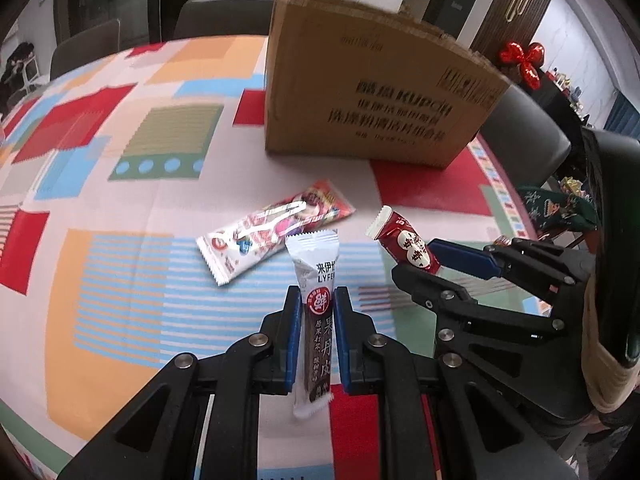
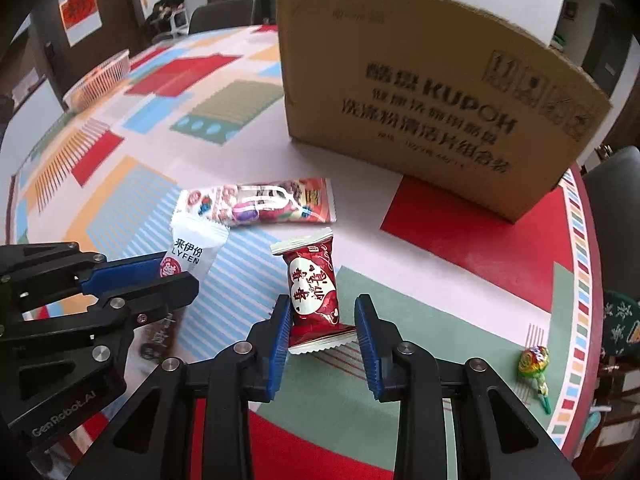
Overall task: Organize snacks
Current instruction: 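Lift both snacks over the cardboard box and release them inside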
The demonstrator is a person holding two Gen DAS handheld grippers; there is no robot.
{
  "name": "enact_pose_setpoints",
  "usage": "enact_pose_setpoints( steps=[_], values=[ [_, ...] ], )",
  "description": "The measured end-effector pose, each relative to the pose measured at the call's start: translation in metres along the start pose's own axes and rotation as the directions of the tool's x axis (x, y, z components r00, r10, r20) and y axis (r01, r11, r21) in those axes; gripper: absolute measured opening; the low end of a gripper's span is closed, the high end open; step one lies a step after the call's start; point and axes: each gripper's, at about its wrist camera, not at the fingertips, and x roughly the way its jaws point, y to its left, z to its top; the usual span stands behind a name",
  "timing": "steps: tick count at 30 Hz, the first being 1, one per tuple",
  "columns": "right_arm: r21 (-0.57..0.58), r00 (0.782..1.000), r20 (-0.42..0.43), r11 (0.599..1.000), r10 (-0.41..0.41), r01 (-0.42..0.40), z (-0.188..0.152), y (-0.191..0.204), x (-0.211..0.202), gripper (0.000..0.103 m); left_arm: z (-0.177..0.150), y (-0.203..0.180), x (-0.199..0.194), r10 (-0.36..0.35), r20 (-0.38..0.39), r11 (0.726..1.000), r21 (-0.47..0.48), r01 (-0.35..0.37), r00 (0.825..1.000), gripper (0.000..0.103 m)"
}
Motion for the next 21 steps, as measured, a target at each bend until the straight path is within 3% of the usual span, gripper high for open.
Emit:
enact_pose_setpoints(
  steps=[9,21],
  values=[
    [0.031,0.992,0.117,0.999,-0.037,0.034,0.011,-0.006,-0.045,0.033,0.021,-0.011,-0.035,-0.007,0.103,1.000,0.019,0.005,0.995,0.015],
    [0.070,0.965,0.257,0.997,-0.054,0.037,0.034,-0.010,-0.099,0.033,0.046,-0.021,-0.072,-0.032,0.210,0.998,0.051,0.022,0.977,0.011]
  ],
)
